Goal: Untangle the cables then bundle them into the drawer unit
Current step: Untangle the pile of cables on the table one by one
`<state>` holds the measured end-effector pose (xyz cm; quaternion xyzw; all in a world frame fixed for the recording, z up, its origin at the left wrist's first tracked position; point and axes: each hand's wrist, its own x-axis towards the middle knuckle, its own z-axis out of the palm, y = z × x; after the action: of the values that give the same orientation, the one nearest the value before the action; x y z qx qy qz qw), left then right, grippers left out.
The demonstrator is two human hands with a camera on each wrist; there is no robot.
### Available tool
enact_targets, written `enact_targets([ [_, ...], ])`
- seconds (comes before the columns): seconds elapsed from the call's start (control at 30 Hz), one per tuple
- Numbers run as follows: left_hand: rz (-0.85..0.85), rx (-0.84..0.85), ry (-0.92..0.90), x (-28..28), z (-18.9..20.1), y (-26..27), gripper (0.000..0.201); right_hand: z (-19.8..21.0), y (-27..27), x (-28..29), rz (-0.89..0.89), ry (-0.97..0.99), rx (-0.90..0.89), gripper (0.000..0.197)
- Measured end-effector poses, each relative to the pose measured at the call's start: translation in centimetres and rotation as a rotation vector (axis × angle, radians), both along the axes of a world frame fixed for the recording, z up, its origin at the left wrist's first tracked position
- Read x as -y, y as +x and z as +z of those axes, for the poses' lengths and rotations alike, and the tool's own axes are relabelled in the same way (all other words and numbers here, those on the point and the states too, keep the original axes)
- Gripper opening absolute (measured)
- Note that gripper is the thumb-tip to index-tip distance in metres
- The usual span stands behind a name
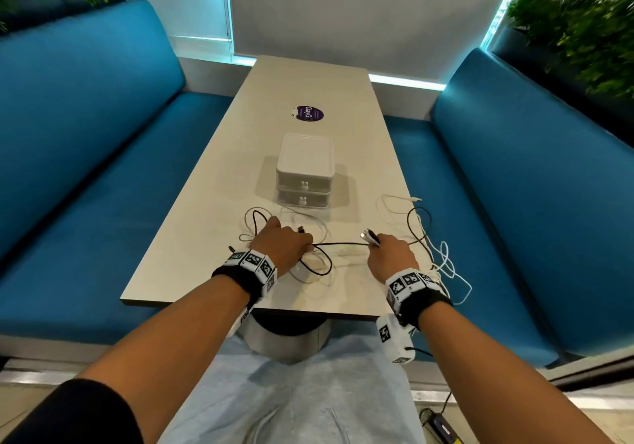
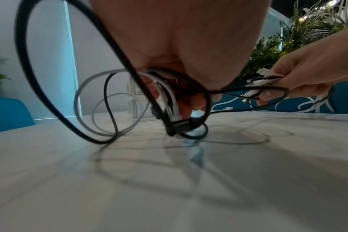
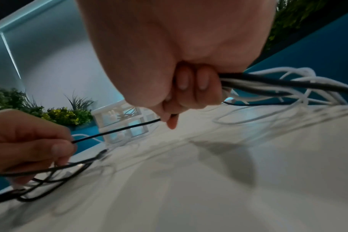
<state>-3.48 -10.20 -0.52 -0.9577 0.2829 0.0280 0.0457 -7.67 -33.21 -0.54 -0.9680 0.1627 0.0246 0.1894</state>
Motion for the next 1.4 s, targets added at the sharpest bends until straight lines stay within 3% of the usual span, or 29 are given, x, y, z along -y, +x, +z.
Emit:
enact_targets([
  [0.07, -0.018, 0.027, 0.016, 0.3, 0.0, -0.1, 0.03, 0.3, -0.1, -0.9, -0.003, 0.052, 0.076, 0.028],
  [0.17, -0.043, 0.053, 0.024, 0.8, 0.1, -0.2, 0.03, 0.4, -0.1, -2.6, 0.13, 0.129, 0.145, 0.03],
  [0.3, -0.065, 0.099, -0.015, 1.7, 0.5, -0.7, 0.03, 0.1, 0.0, -4.4, 0.335, 0.171, 0.07, 0.025],
  [0.43, -0.091, 0.104, -0.006, 1.7, 0.4, -1.1, 0.029, -0.1, 0.0, -4.9, 0.388, 0.124, -0.006, 0.023],
  [0.67, 0.019, 0.064, -0.019, -1.2, -0.4, 0.4, 0.027, 0.4, 0.6, -0.6, 0.196, 0.089, -0.018, 0.02],
  [0.87, 0.024, 0.106, 0.008, 0.3, -0.2, -0.3, 0.032, 0.3, 0.2, -0.5, 0.139, 0.014, 0.028, 0.022],
  [1.07, -0.05, 0.202, -0.04, 1.9, 0.0, -0.8, 0.025, -0.5, -0.6, -3.9, 0.363, 0.061, 0.065, 0.023],
  [1.4, -0.067, 0.224, -0.051, 1.3, -1.0, -1.0, 0.031, 0.3, -0.7, -2.6, 0.481, 0.101, 0.066, 0.018],
])
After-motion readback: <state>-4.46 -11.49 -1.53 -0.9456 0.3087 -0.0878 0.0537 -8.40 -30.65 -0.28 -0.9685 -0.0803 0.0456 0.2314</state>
